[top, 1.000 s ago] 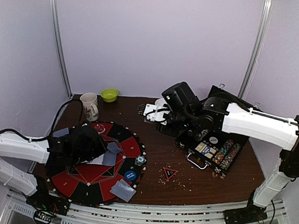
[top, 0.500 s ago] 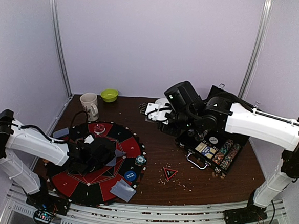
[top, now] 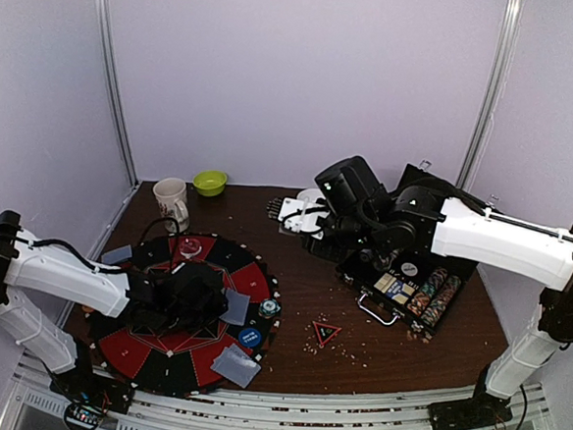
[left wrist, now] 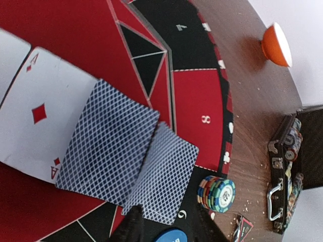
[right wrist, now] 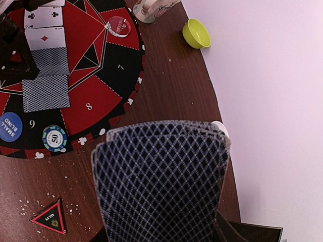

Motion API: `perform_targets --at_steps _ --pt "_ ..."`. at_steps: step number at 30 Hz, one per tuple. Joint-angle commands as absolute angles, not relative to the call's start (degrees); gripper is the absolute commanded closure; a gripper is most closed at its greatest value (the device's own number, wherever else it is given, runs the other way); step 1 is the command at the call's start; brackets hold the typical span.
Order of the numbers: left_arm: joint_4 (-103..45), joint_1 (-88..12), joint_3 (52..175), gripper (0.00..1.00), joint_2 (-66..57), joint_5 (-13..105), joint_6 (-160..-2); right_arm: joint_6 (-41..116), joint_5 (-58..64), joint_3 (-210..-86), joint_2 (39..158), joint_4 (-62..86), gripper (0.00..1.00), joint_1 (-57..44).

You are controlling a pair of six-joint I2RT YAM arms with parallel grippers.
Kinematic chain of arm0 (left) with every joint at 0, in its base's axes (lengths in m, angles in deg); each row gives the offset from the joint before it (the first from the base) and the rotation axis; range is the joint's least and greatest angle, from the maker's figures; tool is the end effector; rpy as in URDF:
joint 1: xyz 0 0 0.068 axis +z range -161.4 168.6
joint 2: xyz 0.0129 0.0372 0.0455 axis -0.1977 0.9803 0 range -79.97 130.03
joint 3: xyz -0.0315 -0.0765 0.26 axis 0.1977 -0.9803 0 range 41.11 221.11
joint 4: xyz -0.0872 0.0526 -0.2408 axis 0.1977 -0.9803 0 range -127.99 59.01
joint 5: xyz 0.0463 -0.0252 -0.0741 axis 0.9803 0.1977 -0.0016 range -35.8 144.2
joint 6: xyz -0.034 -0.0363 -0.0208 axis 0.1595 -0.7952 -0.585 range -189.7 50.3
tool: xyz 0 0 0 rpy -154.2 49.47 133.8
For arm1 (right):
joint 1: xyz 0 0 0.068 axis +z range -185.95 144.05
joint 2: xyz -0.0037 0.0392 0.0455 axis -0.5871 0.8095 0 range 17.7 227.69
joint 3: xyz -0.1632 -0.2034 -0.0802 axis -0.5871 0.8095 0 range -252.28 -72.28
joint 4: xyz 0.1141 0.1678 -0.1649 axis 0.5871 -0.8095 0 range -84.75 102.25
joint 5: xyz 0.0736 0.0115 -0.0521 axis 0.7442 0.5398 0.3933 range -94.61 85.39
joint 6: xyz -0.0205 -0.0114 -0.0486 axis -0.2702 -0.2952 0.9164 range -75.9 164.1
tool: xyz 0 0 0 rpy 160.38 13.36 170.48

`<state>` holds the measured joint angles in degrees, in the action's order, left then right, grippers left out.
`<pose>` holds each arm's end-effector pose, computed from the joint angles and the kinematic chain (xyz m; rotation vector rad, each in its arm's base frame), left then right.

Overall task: Distribute texas hold em gaming equipment
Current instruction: Place the poker card in the community card area, then place the face-down deck piles at the center of the board.

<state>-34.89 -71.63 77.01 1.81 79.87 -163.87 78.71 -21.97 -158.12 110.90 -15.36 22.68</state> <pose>0.1448 -0.2218 0.1597 -0.9135 2.2909 -0.7535 0.2038 0.3137 0.3433 -1.4414 1.5966 -0.0879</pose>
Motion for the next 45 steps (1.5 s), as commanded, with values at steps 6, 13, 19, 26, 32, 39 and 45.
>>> perform_targets --at_steps 6,13,19,26,32,39,45 --pt "-45.2 -69.3 83.5 0.39 -4.9 78.9 -145.2 78.8 -22.4 -157.3 108.8 -14.8 0.56 22.7" --pt "-43.8 -61.6 88.4 0.35 -6.2 75.8 -124.5 78.6 -22.7 -157.3 108.6 -15.3 0.56 22.7" --pt "-45.3 -52.5 93.6 0.22 -11.6 73.6 -107.7 76.0 -21.9 -157.9 109.3 -17.7 0.56 22.7" --pt "-51.9 -45.3 98.7 0.15 -15.6 74.4 -94.8 65.7 -18.0 -155.1 109.3 -24.3 0.56 22.7" --pt "-53.1 -44.1 99.0 0.14 -18.0 74.0 -89.9 53.6 -13.3 -144.7 106.9 -28.1 0.56 23.8" --pt "-53.1 -44.0 99.0 0.14 -17.0 72.4 -89.3 34.6 -17.4 -129.4 101.1 -25.5 0.58 23.9" --pt "-53.5 -43.8 100.9 0.14 -16.1 72.2 -88.0 28.4 -19.3 -127.9 105.0 -27.5 0.59 24.9"
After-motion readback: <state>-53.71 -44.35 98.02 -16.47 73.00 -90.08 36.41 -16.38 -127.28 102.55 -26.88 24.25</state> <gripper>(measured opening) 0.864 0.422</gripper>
